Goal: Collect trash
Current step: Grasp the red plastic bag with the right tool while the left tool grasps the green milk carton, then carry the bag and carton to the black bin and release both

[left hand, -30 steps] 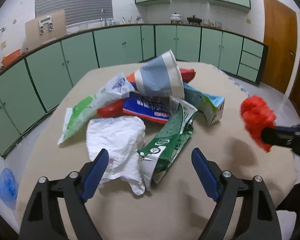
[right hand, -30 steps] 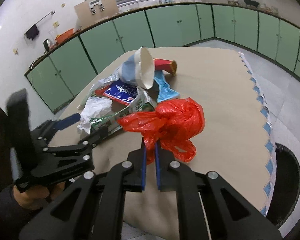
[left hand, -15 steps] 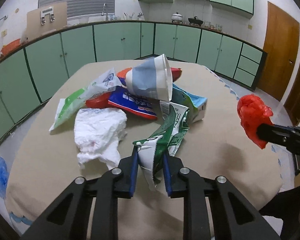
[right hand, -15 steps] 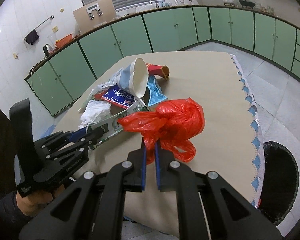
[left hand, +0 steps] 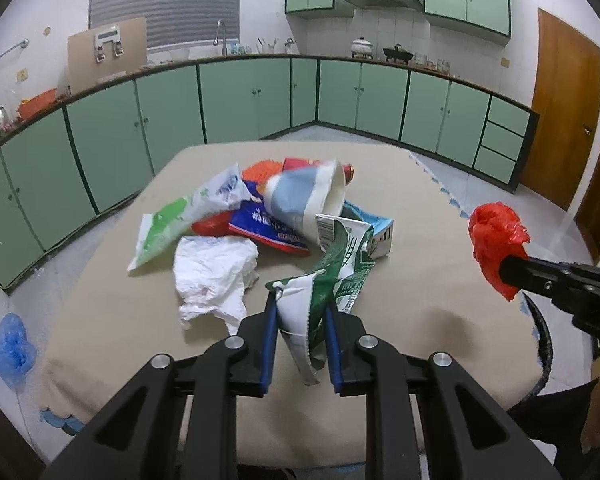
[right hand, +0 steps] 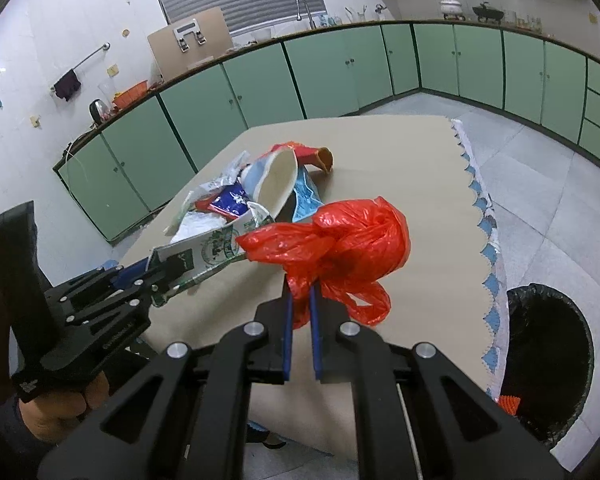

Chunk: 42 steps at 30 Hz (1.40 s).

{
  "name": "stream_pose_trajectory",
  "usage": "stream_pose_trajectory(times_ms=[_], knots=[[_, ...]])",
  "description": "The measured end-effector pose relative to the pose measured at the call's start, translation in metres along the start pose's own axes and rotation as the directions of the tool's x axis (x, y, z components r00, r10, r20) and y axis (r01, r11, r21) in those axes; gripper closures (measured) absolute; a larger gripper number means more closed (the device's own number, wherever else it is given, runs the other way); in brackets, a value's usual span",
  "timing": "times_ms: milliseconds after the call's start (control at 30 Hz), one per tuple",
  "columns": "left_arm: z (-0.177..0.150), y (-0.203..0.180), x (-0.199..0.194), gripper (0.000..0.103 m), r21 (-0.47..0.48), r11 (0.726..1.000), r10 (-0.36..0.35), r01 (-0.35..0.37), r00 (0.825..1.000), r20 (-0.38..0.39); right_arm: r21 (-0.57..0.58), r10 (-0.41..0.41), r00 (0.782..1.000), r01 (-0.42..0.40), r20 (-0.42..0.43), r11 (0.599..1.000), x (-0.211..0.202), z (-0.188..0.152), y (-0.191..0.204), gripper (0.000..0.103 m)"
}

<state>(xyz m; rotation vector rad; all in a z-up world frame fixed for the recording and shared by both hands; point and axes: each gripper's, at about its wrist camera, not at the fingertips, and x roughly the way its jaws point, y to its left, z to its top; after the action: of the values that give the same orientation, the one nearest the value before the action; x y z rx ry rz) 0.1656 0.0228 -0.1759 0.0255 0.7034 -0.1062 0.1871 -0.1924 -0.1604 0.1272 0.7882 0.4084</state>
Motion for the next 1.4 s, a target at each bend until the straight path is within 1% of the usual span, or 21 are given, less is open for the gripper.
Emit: stream_pose_trajectory(times_ms=[167,433,567,767,900,1067,1233,1300,1400], knots=[[0.005,0.000,-0.021,0.082,-0.004,1.000,0.009,-0.009,1.000,0.019,-0.002,-0.005,1.000,0.005,0.025,1.000,-0.017,-0.003,0.002,0.097],[0.002,-0.015,-0.037,0.082,0.006,1.000,-0.011,0.011,1.000,0.024,0.013,-0.045,0.998,0.045,0.054,0.999,-0.048,-0.007,-0.011,0.097],[0.005,-0.031,-0.039,0.082,0.026,0.999,-0.040,0.039,0.999,0.030,0.040,-0.080,0.995,0.077,0.064,0.996,-0.061,-0.011,-0.028,0.097],[0.014,-0.068,-0.037,0.082,0.083,0.991,-0.109,0.106,0.993,0.036,0.090,-0.136,0.988,0.129,0.074,0.988,-0.078,-0.021,-0.057,0.097],[0.020,-0.102,-0.032,0.082,0.134,0.978,-0.167,0.161,0.985,0.035,0.122,-0.172,0.982,0.163,0.075,0.979,-0.087,-0.029,-0.077,0.097],[0.024,-0.145,-0.022,0.082,0.199,0.952,-0.242,0.233,0.970,0.021,0.170,-0.231,0.970,0.216,0.075,0.961,-0.100,-0.039,-0.109,0.097],[0.026,-0.184,-0.009,0.083,0.242,0.921,-0.313,0.305,0.950,-0.006,0.226,-0.289,0.955,0.268,0.067,0.937,-0.113,-0.053,-0.144,0.097],[0.026,-0.205,-0.002,0.083,0.264,0.904,-0.344,0.337,0.939,-0.023,0.246,-0.315,0.947,0.292,0.059,0.924,-0.117,-0.059,-0.160,0.097],[0.025,-0.226,0.008,0.083,0.286,0.885,-0.371,0.368,0.927,-0.046,0.274,-0.338,0.940,0.315,0.043,0.909,-0.119,-0.067,-0.180,0.097]])
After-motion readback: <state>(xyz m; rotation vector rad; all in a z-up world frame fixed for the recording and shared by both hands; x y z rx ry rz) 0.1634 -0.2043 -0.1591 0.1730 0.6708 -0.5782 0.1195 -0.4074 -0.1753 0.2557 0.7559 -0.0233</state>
